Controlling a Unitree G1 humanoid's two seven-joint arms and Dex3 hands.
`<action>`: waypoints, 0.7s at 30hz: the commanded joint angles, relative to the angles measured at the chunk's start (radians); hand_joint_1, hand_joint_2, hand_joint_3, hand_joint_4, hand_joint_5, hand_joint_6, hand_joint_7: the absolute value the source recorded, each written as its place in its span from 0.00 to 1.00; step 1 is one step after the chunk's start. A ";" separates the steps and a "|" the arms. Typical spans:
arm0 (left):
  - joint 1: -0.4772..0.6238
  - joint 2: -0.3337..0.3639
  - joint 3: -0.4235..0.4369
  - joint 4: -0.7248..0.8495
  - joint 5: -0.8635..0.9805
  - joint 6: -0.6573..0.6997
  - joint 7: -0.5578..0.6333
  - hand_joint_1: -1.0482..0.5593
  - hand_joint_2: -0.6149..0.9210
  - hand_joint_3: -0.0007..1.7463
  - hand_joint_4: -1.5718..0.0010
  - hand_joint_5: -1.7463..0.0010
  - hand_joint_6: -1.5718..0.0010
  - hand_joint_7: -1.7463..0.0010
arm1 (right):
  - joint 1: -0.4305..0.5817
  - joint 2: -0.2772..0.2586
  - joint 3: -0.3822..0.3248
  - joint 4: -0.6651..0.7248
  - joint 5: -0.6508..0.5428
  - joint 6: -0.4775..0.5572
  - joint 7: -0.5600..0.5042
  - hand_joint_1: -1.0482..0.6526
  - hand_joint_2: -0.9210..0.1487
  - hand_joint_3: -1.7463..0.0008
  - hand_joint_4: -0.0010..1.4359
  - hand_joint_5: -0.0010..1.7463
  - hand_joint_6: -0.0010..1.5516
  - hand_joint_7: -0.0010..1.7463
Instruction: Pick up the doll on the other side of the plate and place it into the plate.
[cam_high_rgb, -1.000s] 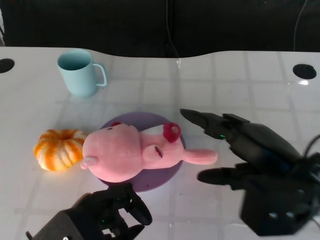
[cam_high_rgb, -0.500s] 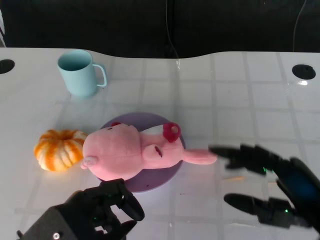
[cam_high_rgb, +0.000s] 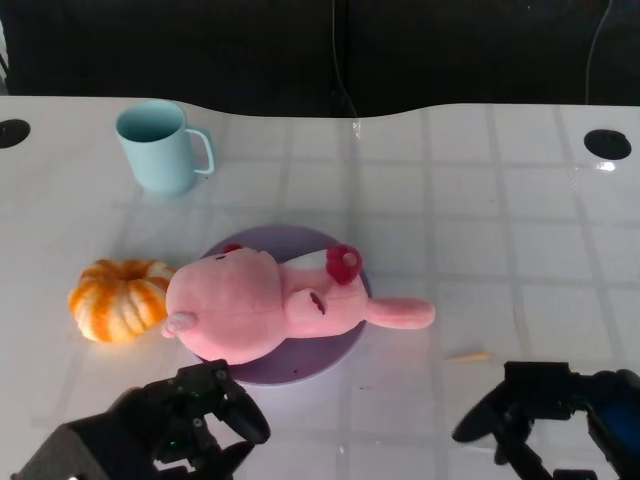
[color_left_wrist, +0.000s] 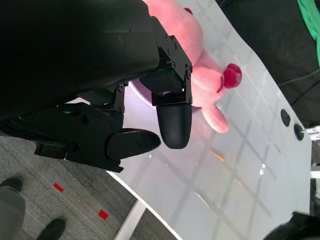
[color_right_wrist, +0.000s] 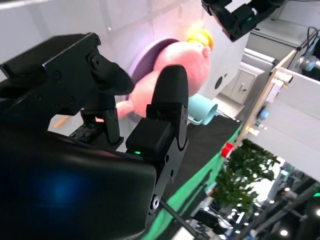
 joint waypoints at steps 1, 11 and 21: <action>0.008 0.010 0.014 0.007 -0.010 -0.020 -0.006 0.60 0.97 0.36 0.62 0.07 0.64 0.19 | -0.002 0.021 -0.010 0.046 0.011 -0.013 -0.020 0.75 0.50 0.17 0.64 0.92 0.60 0.68; 0.014 0.009 0.017 0.018 -0.011 -0.057 -0.004 0.60 0.97 0.36 0.62 0.08 0.65 0.19 | -0.035 0.044 -0.022 0.142 0.011 -0.046 -0.027 0.75 0.54 0.12 0.63 1.00 0.54 0.87; 0.007 -0.013 0.019 0.035 -0.019 -0.081 0.007 0.60 0.95 0.39 0.61 0.07 0.64 0.17 | -0.052 0.043 -0.016 0.190 -0.002 -0.088 -0.030 0.72 0.57 0.12 0.64 1.00 0.52 0.88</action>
